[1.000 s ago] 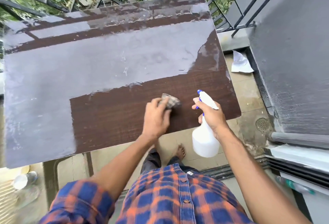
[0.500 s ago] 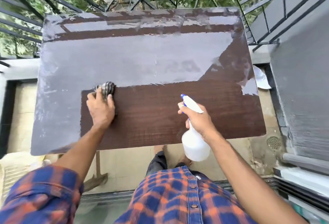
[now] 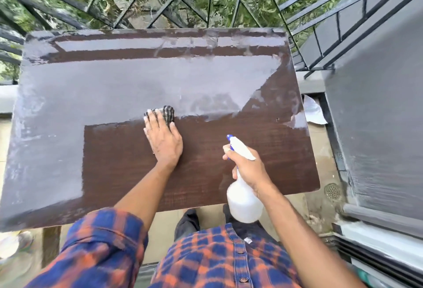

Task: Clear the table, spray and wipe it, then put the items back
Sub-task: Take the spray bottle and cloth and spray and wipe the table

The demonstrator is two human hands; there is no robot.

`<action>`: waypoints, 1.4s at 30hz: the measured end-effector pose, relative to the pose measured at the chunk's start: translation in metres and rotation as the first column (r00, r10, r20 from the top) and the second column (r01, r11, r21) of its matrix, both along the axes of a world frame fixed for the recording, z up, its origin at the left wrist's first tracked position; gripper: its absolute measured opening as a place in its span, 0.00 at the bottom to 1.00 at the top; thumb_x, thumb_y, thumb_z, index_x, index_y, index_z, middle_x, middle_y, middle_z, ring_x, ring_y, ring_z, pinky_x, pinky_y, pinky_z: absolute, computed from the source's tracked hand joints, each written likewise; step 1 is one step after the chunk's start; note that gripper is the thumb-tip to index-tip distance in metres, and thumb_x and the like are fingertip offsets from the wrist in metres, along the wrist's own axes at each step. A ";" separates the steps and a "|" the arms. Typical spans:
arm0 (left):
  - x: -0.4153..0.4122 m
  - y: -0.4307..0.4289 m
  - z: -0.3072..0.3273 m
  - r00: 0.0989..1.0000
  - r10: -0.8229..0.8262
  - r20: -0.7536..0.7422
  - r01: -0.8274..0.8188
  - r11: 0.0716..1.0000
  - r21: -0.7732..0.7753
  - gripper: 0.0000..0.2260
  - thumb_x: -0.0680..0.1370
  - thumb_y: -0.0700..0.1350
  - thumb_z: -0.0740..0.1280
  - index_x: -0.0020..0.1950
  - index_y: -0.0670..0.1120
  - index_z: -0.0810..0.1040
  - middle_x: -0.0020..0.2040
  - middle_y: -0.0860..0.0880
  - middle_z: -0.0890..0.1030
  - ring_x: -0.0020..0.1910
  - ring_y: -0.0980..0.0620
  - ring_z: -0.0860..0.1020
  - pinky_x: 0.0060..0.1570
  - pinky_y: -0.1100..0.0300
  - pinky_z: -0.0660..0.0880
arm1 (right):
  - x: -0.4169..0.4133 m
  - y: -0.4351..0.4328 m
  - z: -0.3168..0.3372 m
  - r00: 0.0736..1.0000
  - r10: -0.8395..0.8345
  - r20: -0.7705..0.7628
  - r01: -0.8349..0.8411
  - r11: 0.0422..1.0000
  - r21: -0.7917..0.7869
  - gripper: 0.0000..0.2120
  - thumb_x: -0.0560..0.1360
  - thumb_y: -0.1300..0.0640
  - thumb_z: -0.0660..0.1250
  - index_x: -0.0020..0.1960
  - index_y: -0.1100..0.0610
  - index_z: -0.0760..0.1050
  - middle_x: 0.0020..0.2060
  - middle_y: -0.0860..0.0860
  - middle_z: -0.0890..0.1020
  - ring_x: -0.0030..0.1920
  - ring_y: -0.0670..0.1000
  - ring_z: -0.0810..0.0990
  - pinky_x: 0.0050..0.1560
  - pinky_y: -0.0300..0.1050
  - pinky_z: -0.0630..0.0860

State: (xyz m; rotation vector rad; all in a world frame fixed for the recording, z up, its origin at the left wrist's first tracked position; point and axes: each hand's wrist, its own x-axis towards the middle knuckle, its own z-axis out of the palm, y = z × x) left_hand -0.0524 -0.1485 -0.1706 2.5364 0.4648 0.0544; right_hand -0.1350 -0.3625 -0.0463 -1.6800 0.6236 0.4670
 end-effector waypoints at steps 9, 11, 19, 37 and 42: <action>0.027 -0.173 0.000 0.939 -0.341 0.038 0.341 0.940 0.016 0.27 0.81 0.47 0.62 0.78 0.39 0.62 0.78 0.39 0.62 0.77 0.38 0.59 0.75 0.41 0.58 | 0.032 -0.107 -0.001 0.999 -0.052 -0.009 0.052 0.998 0.036 0.06 0.79 0.57 0.70 0.49 0.59 0.82 0.41 0.49 0.82 0.21 0.49 0.69 0.27 0.38 0.69; 0.026 -0.217 0.004 0.891 -0.452 0.033 0.452 0.892 0.010 0.27 0.81 0.47 0.61 0.77 0.39 0.63 0.78 0.39 0.62 0.77 0.38 0.60 0.75 0.42 0.58 | 0.038 -0.136 -0.004 0.996 -0.087 0.005 0.086 0.996 0.032 0.04 0.78 0.57 0.70 0.48 0.56 0.83 0.41 0.50 0.83 0.21 0.49 0.69 0.27 0.40 0.69; 0.016 -0.351 0.009 0.541 -0.839 -0.058 0.841 0.539 0.053 0.30 0.78 0.50 0.54 0.77 0.37 0.63 0.77 0.37 0.63 0.77 0.36 0.61 0.71 0.37 0.64 | 0.045 -0.237 -0.010 0.983 -0.186 -0.009 0.185 0.981 -0.049 0.05 0.76 0.58 0.71 0.47 0.60 0.82 0.36 0.51 0.81 0.21 0.52 0.70 0.27 0.40 0.68; 0.127 -0.392 -0.002 0.606 -0.793 -0.062 0.794 0.599 0.101 0.25 0.81 0.45 0.61 0.79 0.43 0.63 0.78 0.41 0.64 0.77 0.40 0.61 0.77 0.43 0.54 | 0.084 -0.258 -0.021 0.978 -0.210 0.013 0.208 0.975 0.071 0.09 0.73 0.50 0.72 0.46 0.55 0.82 0.38 0.52 0.82 0.24 0.53 0.72 0.29 0.46 0.69; 0.130 -0.352 -0.001 0.780 -0.626 0.000 0.622 0.774 0.117 0.25 0.80 0.41 0.59 0.78 0.49 0.65 0.77 0.41 0.66 0.76 0.38 0.62 0.74 0.40 0.59 | 0.097 -0.249 -0.022 0.986 -0.164 0.013 0.163 0.984 0.066 0.03 0.78 0.58 0.71 0.45 0.57 0.81 0.40 0.52 0.81 0.25 0.53 0.71 0.27 0.44 0.68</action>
